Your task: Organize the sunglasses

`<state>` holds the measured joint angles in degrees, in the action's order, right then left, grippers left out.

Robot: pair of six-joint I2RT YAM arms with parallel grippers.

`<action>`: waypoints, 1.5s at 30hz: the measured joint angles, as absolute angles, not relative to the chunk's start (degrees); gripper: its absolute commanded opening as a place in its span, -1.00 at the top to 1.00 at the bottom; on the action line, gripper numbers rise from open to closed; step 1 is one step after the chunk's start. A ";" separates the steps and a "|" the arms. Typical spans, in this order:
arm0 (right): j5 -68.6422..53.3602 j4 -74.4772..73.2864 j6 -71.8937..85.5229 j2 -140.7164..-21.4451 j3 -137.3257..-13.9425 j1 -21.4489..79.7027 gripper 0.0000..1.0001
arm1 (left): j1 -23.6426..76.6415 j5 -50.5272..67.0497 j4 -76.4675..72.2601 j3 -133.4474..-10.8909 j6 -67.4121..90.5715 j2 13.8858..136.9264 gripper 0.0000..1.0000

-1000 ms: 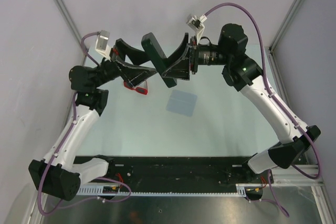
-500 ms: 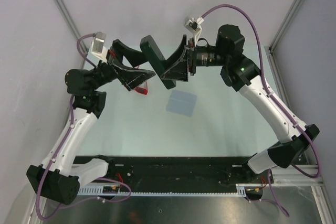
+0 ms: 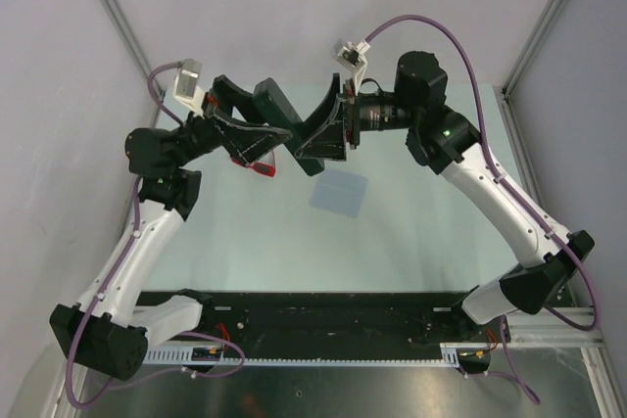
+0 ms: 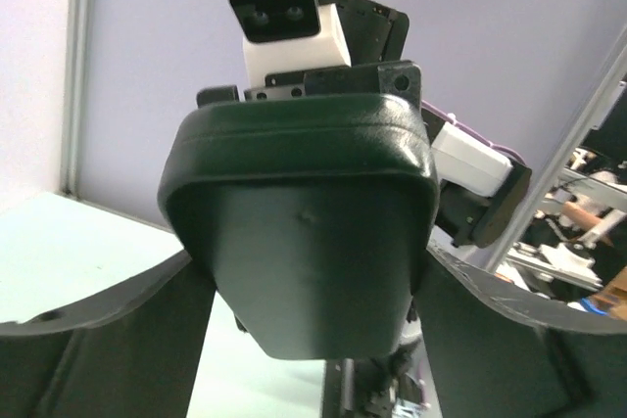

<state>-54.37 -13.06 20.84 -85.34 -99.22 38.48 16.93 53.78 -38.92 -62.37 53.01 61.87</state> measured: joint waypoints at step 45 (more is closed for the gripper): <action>-69.93 3.92 37.47 -82.15 -91.42 30.15 1.00 | 15.59 78.39 -40.95 -66.13 39.20 66.46 -0.36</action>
<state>-69.93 3.92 37.47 -82.15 -91.42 30.15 15.59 78.39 -40.95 -66.13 39.20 66.46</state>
